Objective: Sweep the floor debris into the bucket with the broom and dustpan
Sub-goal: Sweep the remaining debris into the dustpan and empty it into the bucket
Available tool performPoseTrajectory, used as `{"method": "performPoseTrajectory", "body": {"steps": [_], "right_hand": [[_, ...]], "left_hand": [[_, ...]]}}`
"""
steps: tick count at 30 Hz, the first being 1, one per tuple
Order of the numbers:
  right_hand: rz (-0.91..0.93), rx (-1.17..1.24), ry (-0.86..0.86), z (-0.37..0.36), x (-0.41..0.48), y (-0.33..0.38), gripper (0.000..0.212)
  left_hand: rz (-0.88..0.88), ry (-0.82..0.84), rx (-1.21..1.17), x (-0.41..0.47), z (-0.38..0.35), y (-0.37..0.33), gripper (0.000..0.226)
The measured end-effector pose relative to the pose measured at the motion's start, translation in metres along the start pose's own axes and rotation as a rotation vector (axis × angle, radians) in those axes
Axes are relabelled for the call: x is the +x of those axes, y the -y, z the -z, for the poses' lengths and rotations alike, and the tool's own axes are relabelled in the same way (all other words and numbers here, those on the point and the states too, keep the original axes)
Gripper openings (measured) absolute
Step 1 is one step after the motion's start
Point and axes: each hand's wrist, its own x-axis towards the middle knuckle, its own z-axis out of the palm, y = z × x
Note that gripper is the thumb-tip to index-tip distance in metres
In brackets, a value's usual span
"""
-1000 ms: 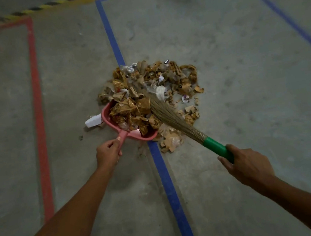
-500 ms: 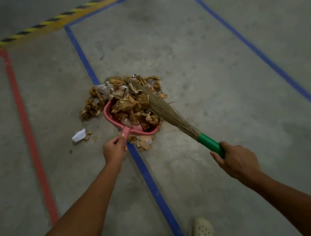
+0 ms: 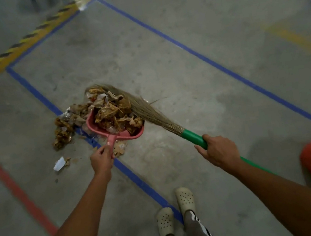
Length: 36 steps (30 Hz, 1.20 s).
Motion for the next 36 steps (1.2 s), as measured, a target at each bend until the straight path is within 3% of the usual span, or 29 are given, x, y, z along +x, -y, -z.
{"method": "performPoseTrajectory", "body": {"steps": [6,18,28,36], "right_hand": [[-0.131,0.087,-0.066,0.024,-0.072,-0.028,0.043],[-0.426,0.165,-0.115,0.046,-0.194,-0.107,0.046],[-0.663,0.25,-0.178,0.059,-0.286,-0.205,0.044],[-0.854,0.254,-0.234,0.045,-0.38,-0.31,0.043]], "left_hand": [[-0.043,0.121,-0.016,-0.054,-0.004,-0.045,0.018],[-0.163,0.407,0.098,-0.151,-0.065,-0.098,0.021],[-0.292,0.616,0.144,-0.253,-0.178,-0.136,0.018],[-0.347,0.784,0.203,-0.37,-0.289,-0.122,0.018]]}}
